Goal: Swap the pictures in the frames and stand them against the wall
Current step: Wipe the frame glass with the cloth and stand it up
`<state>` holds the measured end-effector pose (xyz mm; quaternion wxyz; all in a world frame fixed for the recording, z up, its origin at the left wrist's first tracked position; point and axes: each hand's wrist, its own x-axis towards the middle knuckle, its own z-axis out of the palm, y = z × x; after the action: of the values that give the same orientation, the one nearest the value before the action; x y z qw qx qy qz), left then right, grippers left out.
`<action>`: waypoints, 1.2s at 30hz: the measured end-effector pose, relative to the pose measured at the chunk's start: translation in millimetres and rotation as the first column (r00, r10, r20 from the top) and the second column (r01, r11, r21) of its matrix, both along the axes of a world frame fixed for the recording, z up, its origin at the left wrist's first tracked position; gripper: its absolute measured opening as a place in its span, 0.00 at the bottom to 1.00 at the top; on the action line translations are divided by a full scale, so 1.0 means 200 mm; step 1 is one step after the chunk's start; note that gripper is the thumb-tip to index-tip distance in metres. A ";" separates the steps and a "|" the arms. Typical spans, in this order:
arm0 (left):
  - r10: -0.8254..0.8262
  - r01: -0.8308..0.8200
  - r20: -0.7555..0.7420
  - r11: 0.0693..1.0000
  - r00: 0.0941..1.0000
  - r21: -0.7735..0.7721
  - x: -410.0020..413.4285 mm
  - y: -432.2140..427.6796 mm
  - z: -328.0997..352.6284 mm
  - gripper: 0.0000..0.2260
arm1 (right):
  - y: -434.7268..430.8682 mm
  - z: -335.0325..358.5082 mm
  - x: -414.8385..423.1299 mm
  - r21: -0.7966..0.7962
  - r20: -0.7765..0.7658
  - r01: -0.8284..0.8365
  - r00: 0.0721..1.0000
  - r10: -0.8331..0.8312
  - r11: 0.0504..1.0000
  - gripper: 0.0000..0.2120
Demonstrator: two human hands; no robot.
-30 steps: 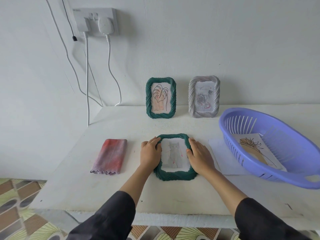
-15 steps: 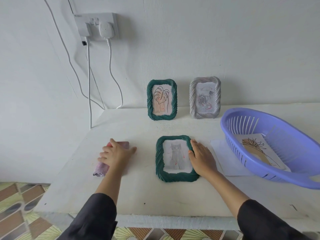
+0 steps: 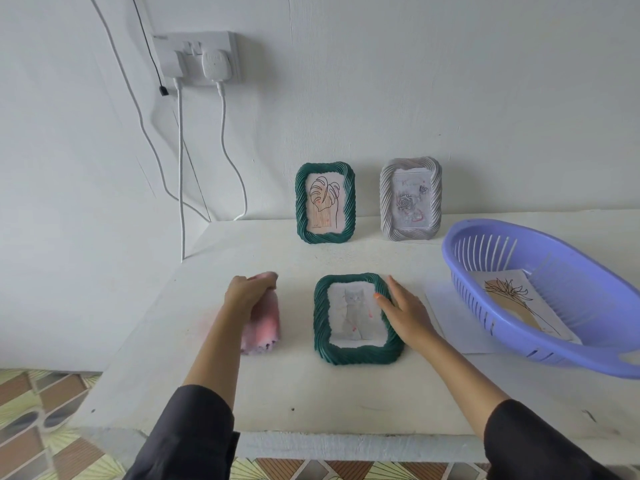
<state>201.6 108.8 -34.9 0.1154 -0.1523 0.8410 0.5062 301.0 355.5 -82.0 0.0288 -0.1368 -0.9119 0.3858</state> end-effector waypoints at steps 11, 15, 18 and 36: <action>-0.263 0.286 -0.122 0.789 0.957 0.543 0.22 0.50 0.28 0.13 | -0.26 0.31 -0.07 -0.757 -0.106 0.016 0.983 -0.147 0.653 0.14; -0.237 0.207 -0.276 0.969 0.931 -0.133 0.16 0.46 0.06 0.23 | -0.11 0.35 -0.09 -0.653 -0.155 0.162 0.928 -0.339 0.740 0.06; -0.410 0.288 -0.220 0.854 0.885 -0.434 0.15 0.40 -0.15 0.21 | 0.00 0.36 -0.13 -0.315 -0.344 0.228 0.877 -0.335 0.921 0.14; -0.514 0.289 -0.272 0.764 0.814 -0.577 0.13 0.37 -0.31 0.19 | 0.05 0.07 0.13 0.396 0.013 -0.501 0.841 0.541 0.770 0.33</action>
<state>227.8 183.3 -97.3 -0.0019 0.1220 0.9612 0.2476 326.2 365.5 -67.1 -0.0070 0.1496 -0.9685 0.1990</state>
